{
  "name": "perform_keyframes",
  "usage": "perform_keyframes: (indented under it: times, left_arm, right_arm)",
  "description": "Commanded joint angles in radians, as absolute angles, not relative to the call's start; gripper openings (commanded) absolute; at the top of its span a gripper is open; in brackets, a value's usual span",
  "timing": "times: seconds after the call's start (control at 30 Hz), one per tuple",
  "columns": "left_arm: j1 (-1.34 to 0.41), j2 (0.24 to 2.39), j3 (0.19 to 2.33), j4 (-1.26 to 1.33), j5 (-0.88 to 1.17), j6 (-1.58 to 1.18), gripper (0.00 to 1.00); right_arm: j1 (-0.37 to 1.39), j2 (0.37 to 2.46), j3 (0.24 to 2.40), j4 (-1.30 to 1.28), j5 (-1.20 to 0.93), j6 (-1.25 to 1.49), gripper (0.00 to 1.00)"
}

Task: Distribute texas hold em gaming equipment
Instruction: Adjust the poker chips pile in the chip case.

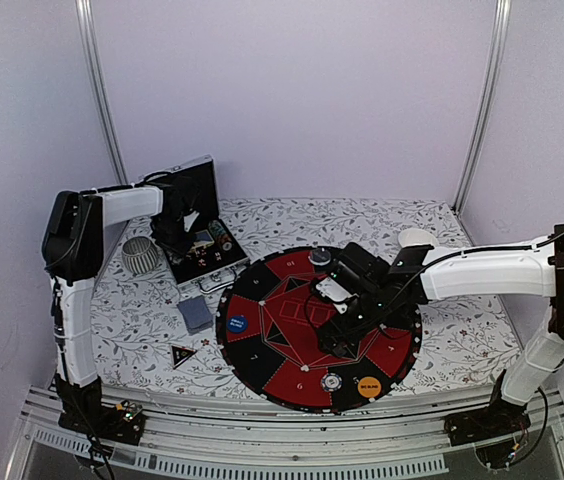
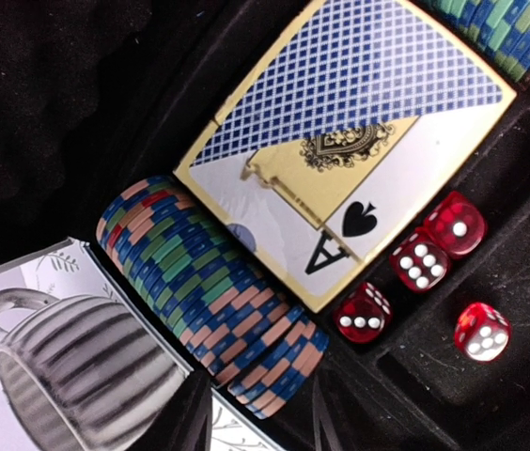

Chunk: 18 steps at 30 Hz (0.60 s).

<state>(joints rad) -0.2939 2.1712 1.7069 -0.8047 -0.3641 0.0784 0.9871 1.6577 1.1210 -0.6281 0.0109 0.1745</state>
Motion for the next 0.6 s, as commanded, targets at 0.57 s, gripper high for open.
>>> perform_keyframes:
  times: [0.57]
  left_arm:
    - [-0.267, 2.176, 1.729, -0.798, -0.283, 0.067, 0.37]
  right_arm:
    - [0.981, 1.669, 1.138, -0.636, -0.015, 0.167, 0.99]
